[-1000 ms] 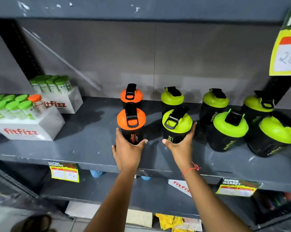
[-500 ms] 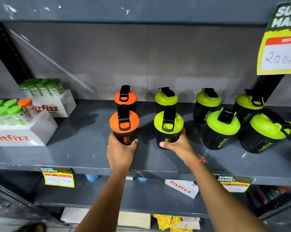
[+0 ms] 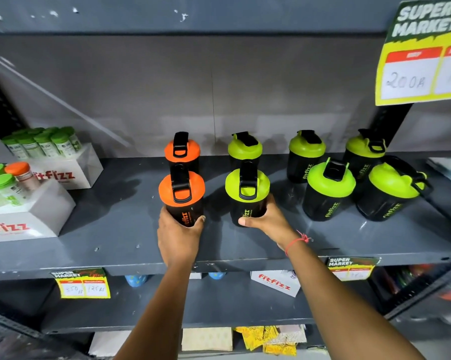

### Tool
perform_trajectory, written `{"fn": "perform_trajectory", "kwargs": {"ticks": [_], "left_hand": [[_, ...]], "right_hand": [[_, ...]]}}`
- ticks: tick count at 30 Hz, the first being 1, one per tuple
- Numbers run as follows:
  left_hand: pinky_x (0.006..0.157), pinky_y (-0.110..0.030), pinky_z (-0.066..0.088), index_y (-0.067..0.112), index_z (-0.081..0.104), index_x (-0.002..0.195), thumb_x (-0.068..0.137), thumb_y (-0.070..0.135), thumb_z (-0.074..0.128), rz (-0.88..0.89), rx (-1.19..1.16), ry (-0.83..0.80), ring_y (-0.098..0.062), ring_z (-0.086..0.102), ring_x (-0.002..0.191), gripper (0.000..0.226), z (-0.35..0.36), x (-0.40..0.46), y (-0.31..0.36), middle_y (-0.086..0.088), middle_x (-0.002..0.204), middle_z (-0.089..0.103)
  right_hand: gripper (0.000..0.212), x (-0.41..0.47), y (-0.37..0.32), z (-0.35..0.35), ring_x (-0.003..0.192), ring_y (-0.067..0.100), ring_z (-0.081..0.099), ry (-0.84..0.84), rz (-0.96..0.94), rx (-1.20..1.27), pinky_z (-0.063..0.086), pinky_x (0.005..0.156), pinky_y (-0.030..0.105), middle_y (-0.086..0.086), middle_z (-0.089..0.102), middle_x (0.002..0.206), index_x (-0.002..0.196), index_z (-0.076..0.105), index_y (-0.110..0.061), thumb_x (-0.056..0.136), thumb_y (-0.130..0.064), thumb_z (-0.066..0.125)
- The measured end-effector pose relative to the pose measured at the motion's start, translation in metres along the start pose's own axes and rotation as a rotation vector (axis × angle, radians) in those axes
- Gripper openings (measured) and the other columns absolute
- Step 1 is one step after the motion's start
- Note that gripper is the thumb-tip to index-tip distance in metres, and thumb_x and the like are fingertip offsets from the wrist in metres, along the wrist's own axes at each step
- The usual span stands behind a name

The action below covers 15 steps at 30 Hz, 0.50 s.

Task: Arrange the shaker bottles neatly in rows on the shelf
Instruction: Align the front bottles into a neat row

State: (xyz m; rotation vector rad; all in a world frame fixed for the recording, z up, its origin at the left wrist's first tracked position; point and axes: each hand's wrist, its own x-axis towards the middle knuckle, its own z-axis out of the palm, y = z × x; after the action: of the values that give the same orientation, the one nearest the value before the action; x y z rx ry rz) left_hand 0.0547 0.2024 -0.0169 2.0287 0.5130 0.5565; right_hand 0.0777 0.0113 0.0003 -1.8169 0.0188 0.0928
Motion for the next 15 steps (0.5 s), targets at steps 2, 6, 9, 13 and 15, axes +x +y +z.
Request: {"fn": "perform_trajectory", "kwargs": {"ticks": [2, 6, 9, 13, 15], "left_hand": [[0.101, -0.054, 0.036, 0.010, 0.035, 0.128, 0.060, 0.031, 0.083, 0.033, -0.013, 0.008, -0.038, 0.042, 0.120, 0.086, -0.003, -0.002, 0.002, -0.018, 0.127, 0.049], [0.103, -0.055, 0.022, 0.009, 0.027, 0.135, 0.071, 0.044, 0.066, 0.178, -0.003, 0.150, -0.036, 0.028, 0.127, 0.083, -0.011, -0.051, 0.013, -0.023, 0.140, 0.034], [0.092, -0.037, 0.026, 0.013, 0.039, 0.125, 0.076, 0.045, 0.049, 0.545, 0.009, -0.022, -0.025, 0.036, 0.113, 0.059, 0.006, -0.102, 0.041, -0.017, 0.123, 0.048], [0.096, -0.032, 0.036, 0.014, 0.045, 0.125, 0.082, 0.042, 0.049, 0.550, -0.131, -0.480, -0.018, 0.045, 0.114, 0.052, 0.060, -0.136, 0.084, -0.009, 0.122, 0.051], [0.101, -0.033, 0.036, 0.010, 0.042, 0.130, 0.084, 0.030, 0.059, 0.407, -0.182, -0.571, -0.024, 0.045, 0.121, 0.053, 0.089, -0.138, 0.101, -0.013, 0.131, 0.048]], "right_hand": [[0.084, -0.012, 0.001, -0.005, 0.117, 0.010, 0.046, 0.001, -0.018, 0.062, 0.038, 0.100, 0.026, -0.007, 0.049, 0.124, 0.139, 0.032, -0.016, 0.070, 0.003, 0.076], [0.075, -0.044, 0.018, -0.027, 0.122, 0.003, 0.041, 0.114, -0.016, 0.095, 0.032, 0.110, 0.028, -0.007, 0.046, 0.128, 0.140, 0.038, -0.011, 0.075, 0.008, 0.071], [0.031, -0.067, 0.025, -0.053, 0.079, -0.015, 0.059, 0.484, -0.074, 0.098, 0.045, 0.086, 0.026, 0.001, 0.066, 0.096, 0.103, 0.064, -0.014, 0.080, 0.006, 0.067], [0.017, -0.069, 0.030, -0.092, 0.085, 0.012, 0.060, 0.874, -0.084, 0.136, 0.048, 0.083, 0.026, 0.008, 0.066, 0.090, 0.097, 0.064, -0.007, 0.082, 0.002, 0.065], [0.036, -0.061, 0.035, -0.109, 0.106, 0.022, 0.059, 0.811, -0.041, 0.156, 0.043, 0.096, 0.026, 0.018, 0.064, 0.118, 0.117, 0.059, 0.000, 0.082, 0.003, 0.065]]}}
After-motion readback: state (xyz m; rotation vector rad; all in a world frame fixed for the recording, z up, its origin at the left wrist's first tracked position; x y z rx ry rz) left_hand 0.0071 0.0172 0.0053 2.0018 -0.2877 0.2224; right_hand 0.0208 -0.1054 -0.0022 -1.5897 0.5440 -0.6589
